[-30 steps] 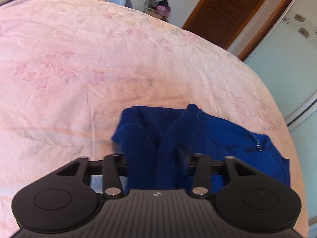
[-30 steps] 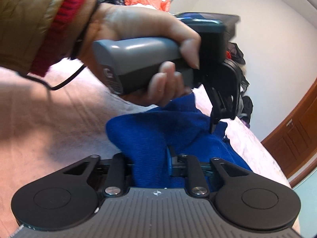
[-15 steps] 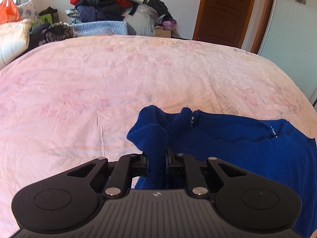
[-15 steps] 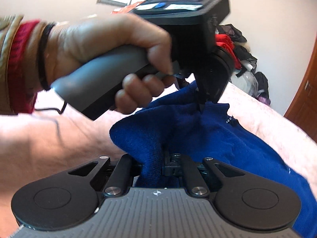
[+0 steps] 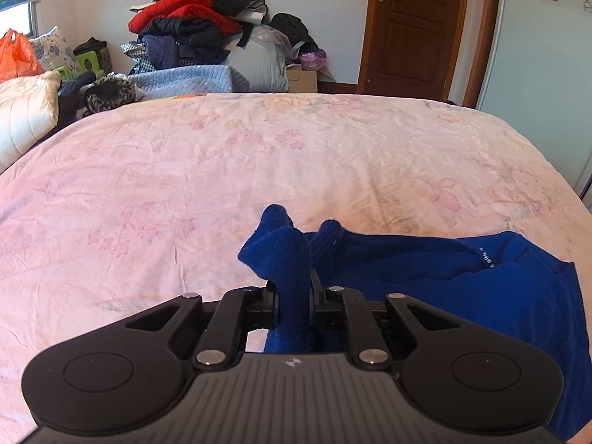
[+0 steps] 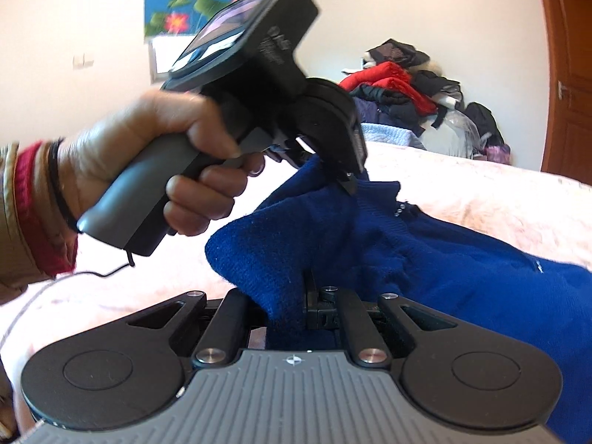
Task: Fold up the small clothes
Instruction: 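Lift the gathered sweater edge with both grippers and fold it over, then lower the folded edge onto the sweater and open both grippers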
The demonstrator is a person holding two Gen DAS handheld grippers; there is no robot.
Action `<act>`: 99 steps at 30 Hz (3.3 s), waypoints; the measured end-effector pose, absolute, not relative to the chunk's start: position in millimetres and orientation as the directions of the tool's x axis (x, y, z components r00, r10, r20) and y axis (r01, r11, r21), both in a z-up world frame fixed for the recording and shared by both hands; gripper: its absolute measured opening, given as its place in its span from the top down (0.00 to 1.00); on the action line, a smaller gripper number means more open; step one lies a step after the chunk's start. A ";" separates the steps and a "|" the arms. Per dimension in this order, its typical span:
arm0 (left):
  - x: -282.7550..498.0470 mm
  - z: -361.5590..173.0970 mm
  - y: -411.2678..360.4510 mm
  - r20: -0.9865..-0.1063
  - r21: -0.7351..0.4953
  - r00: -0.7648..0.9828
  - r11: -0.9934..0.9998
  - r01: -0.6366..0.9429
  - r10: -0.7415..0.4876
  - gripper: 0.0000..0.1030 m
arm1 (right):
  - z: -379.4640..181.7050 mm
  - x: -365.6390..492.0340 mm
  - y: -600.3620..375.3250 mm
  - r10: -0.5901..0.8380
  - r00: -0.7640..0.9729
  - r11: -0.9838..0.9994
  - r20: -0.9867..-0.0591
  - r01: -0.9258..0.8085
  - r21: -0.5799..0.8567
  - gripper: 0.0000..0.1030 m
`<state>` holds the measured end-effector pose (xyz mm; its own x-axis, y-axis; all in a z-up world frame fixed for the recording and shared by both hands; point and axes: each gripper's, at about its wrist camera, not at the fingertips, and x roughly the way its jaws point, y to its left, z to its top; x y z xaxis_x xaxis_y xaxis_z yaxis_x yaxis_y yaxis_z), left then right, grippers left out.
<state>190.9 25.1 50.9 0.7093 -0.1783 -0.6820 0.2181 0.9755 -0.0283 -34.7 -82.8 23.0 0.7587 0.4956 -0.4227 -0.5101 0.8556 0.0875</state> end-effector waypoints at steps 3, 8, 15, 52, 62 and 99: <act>186.2 60.4 13.4 -0.670 -0.025 0.719 0.974 0.227 -0.185 0.87 | 25.5 -33.1 -102.5 0.503 0.766 0.859 -0.400 -0.493 0.134 0.90; 178.6 73.4 -9.0 -0.645 -0.025 0.737 0.969 0.248 -0.205 0.87 | 23.7 -27.3 -135.6 0.489 0.793 0.872 -0.364 -0.455 0.179 0.90; 170.0 80.7 -42.7 -0.619 0.003 0.756 0.962 0.273 -0.213 0.87 | 17.3 -33.0 -171.3 0.471 0.815 0.880 -0.337 -0.410 0.239 0.90; 164.2 31.3 -231.9 -0.672 0.025 0.646 0.860 0.510 -0.363 0.88 | -34.4 -64.1 -298.0 0.291 0.904 0.898 -0.314 -0.145 0.415 0.90; 159.4 14.7 -248.9 -0.699 0.046 0.623 0.848 0.529 -0.351 0.88 | -47.9 -60.5 -313.7 0.332 0.881 0.847 -0.337 -0.121 0.517 0.90; 141.8 13.9 -203.2 -0.644 0.133 0.715 0.881 0.454 -0.271 0.23 | -75.3 -56.8 -345.0 0.332 0.861 0.750 -0.387 0.008 0.661 0.86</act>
<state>141.8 -203.2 13.9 0.7155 -0.2711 -0.6439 0.4536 0.8812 0.1331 -56.8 -345.0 -75.3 0.8606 0.3316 -0.3867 0.0081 0.7501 0.6613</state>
